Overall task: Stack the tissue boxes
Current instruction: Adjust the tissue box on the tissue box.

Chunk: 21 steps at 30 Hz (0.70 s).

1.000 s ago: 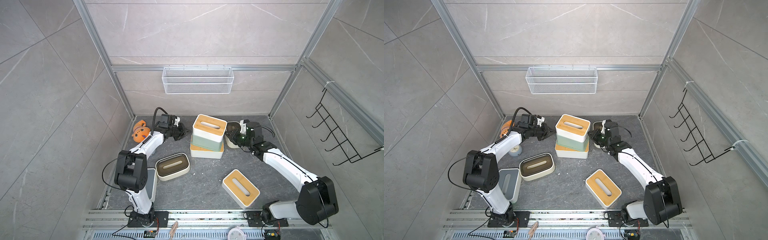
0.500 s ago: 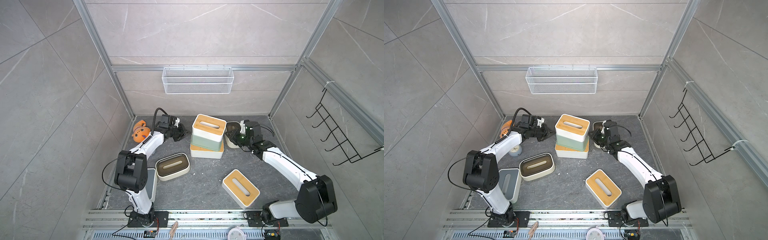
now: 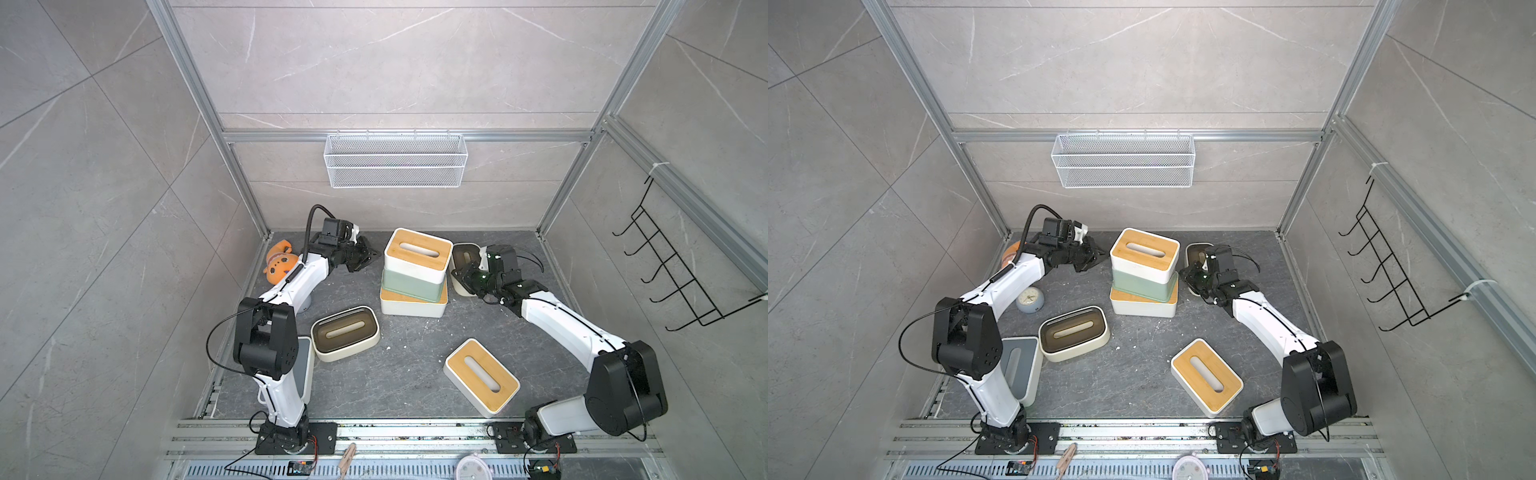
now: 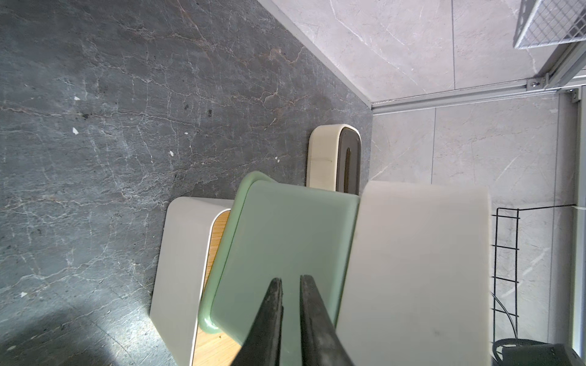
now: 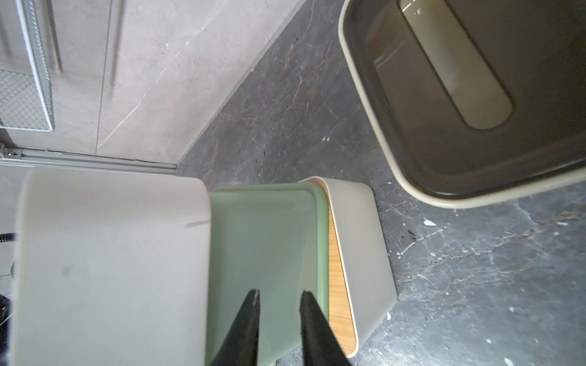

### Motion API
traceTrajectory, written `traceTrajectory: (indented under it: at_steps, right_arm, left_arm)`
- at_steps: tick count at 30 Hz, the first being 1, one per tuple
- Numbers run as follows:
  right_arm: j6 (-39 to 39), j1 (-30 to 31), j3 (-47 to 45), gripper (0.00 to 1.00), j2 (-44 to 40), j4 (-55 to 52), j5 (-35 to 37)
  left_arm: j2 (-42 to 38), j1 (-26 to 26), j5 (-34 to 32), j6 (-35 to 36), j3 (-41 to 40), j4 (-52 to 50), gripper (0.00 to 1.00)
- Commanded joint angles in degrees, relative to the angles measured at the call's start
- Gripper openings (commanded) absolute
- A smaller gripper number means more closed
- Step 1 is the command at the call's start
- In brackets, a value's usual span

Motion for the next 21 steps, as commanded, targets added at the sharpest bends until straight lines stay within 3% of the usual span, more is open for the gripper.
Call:
traceTrajectory:
  at_steps: [1, 21]
  right_arm:
    - [0.1, -0.1, 2.6, 0.26, 1.4, -0.1, -1.8]
    - [-0.5, 0.6, 2.8, 0.27, 4.7, 0.2, -4.2]
  left_arm:
    - [0.4, -0.6, 2.0, 1.5, 1.5, -1.8, 0.16]
    - [-1.6, -3.3, 3.8, 1.4, -2.7, -0.7, 0.16]
